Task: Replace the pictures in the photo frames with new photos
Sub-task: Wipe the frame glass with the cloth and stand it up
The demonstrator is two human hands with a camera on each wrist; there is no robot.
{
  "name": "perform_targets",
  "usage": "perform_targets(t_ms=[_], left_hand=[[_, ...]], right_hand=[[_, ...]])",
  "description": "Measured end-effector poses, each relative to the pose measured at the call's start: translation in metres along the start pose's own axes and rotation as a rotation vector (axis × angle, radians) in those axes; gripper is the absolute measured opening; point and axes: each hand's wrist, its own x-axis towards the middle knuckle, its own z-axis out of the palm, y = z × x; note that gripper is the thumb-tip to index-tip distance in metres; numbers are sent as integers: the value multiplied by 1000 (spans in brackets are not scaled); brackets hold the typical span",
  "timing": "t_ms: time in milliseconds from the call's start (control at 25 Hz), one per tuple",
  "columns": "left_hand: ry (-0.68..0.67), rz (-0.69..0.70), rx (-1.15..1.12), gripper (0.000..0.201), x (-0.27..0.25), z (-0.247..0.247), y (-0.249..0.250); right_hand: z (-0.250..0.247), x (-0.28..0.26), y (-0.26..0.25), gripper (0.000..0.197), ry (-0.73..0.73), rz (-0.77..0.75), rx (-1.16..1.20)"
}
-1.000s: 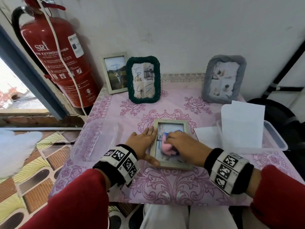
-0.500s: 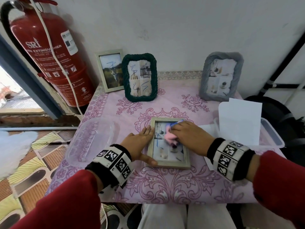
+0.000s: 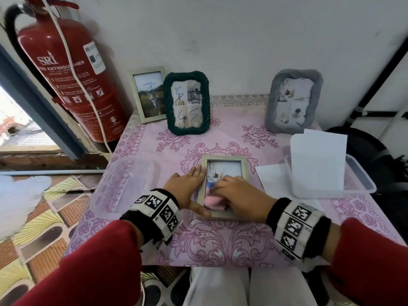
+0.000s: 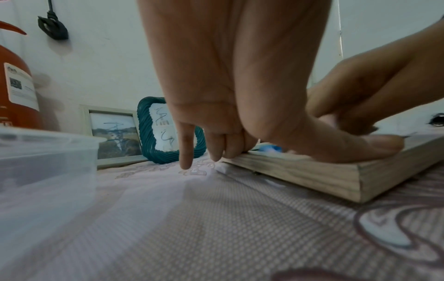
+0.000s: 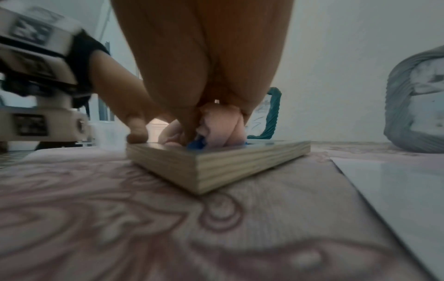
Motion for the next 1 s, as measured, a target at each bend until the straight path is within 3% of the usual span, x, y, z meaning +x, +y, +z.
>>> perform_targets(t_ms=[200,400,560,720,1000], left_hand=[[0,12,-48,119,0,2,-4],[-6,27,-112,120,2,9,-9],[0,24,-116,120,4,9,-9],[13,13,-80,118,3,6,-5],[-28,0,-55,120,0,1,-2]], right_hand=[[0,-29,10,32,-11,-42,-115],[-13,-4,43,43,-15,80,-267],[-16,31,52,43,-57,159,-152],[-4,27,28,47,-42,80,-48],[-8,-32,-4,19,-4,10,-100]])
